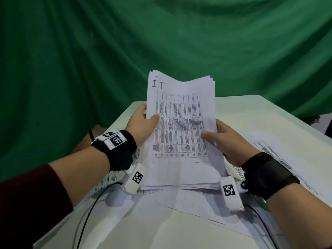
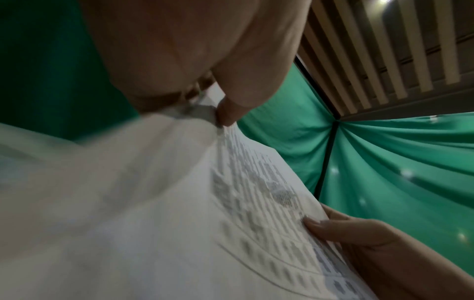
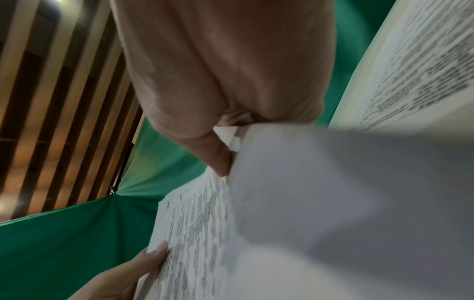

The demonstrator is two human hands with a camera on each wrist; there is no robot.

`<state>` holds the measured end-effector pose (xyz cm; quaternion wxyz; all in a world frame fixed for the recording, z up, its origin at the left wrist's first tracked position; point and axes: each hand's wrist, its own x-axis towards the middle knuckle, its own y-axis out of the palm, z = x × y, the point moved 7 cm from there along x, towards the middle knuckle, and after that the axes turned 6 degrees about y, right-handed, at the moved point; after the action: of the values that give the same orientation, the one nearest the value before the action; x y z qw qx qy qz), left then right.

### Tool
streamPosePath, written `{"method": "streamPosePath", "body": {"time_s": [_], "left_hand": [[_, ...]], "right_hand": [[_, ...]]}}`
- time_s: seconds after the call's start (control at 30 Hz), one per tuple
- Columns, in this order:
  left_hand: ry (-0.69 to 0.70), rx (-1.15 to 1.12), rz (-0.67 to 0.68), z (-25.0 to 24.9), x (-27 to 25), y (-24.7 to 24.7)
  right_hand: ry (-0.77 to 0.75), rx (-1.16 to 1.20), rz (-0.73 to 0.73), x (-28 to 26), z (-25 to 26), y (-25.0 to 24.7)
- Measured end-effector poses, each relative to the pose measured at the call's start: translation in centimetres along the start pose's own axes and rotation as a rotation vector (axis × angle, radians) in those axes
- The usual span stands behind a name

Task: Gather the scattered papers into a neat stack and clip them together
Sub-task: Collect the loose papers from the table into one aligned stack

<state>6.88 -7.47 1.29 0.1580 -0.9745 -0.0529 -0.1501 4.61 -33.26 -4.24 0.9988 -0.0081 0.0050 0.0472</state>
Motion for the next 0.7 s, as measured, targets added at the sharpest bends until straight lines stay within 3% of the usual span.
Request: {"method": "streamPosePath", "body": {"time_s": [0.07, 0.2, 0.33, 0.4, 0.47, 0.6, 0.7], "left_hand": [[-0.035, 0.064, 0.072, 0.2, -0.1, -0.6], [-0.250, 0.250, 0.067, 2.7, -0.3, -4.8], [-0.420, 1.053, 0.436, 7.1, -1.6, -8.1], [-0.447, 1.217, 0.538, 8.7, -2.1, -8.6], [-0.477, 1.215, 0.527, 8.5, -2.6, -8.9], [-0.607, 0.841, 0.407, 8.4, -3.2, -8.9], [-0.639, 0.761, 0.408, 8.1, -3.8, -8.6]], "right_hand": [[-0.018, 0.012, -0.027, 0.0, 0.1, -0.5], [-0.072, 0.008, -0.150, 0.1, 0.9, -2.6], [-0.134, 0.034, -0.265, 0.3, 0.9, -4.1], [-0.135, 0.037, -0.272, 0.5, 0.6, -4.1], [-0.126, 0.032, -0.261, 0.8, 0.3, -4.0], [-0.105, 0.033, -0.266, 1.2, -0.4, -4.3], [-0.093, 0.048, -0.277, 1.4, -0.7, -4.6]]}}
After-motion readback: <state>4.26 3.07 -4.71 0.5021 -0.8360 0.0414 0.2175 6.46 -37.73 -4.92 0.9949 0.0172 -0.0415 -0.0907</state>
